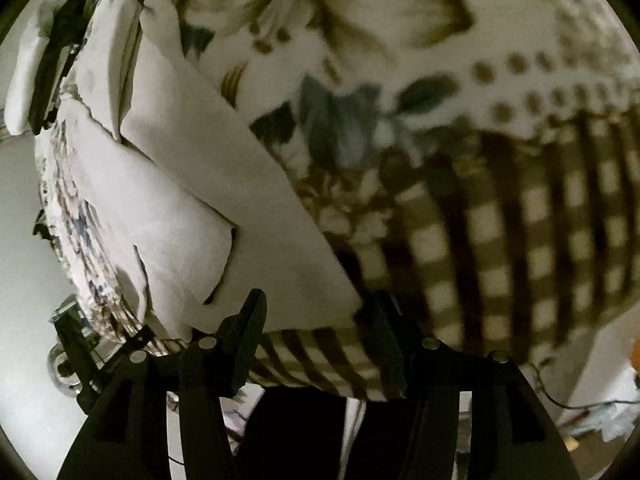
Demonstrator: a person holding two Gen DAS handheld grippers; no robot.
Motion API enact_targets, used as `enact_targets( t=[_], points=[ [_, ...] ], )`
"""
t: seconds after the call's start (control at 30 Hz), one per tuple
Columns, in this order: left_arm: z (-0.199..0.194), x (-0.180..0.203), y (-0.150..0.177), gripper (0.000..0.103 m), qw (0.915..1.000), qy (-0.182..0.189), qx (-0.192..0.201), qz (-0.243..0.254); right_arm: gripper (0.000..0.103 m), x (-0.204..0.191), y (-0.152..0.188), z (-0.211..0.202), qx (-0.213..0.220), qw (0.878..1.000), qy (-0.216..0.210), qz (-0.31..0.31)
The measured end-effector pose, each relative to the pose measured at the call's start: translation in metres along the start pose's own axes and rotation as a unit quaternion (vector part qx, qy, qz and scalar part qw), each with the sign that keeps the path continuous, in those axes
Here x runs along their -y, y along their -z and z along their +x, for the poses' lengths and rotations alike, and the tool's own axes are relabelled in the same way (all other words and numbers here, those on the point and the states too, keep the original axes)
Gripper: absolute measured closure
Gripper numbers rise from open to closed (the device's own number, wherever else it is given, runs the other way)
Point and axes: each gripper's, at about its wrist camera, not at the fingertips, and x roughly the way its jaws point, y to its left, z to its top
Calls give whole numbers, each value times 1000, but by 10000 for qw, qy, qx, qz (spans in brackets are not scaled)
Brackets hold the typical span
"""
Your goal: Fold small clothes
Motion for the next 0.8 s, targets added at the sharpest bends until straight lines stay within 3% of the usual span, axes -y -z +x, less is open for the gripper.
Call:
enact_targets(
  t=[0.03,0.07,0.1,0.13,0.17,0.3,0.5,0.6,0.8],
  points=[
    [-1,3,1,96,10000,-5,46,18,47,-4,-4,10,27,9999,-127,13],
    [-3,7,2,98,9999,48,94,3,49,-14,-8,21,117,9995,-288,61],
    [-6,8,3,99,9998,127,142,-45,67,-18,-8,24,229,9989,-400,113],
    [-9,10,5,99,9996,193,196,-116,94,-18,-6,26,295,9984,-447,163],
    [-16,7,4,100,9992,259,238,-179,96,-17,-3,26,308,9981,-473,251],
    [-41,-8,5,100,9964,576,303,-539,97,-21,5,18,514,9958,-619,426],
    [-86,-36,-18,100,9852,1273,397,-1072,97,-24,4,-32,631,9932,-908,363],
    [-99,-41,-46,100,9780,1613,529,-1213,97,-48,-10,-52,767,9906,-1100,271],
    [-107,-17,-146,100,9676,1914,1079,-1240,97,-100,-90,-85,1269,9837,-1270,47]
  ],
)
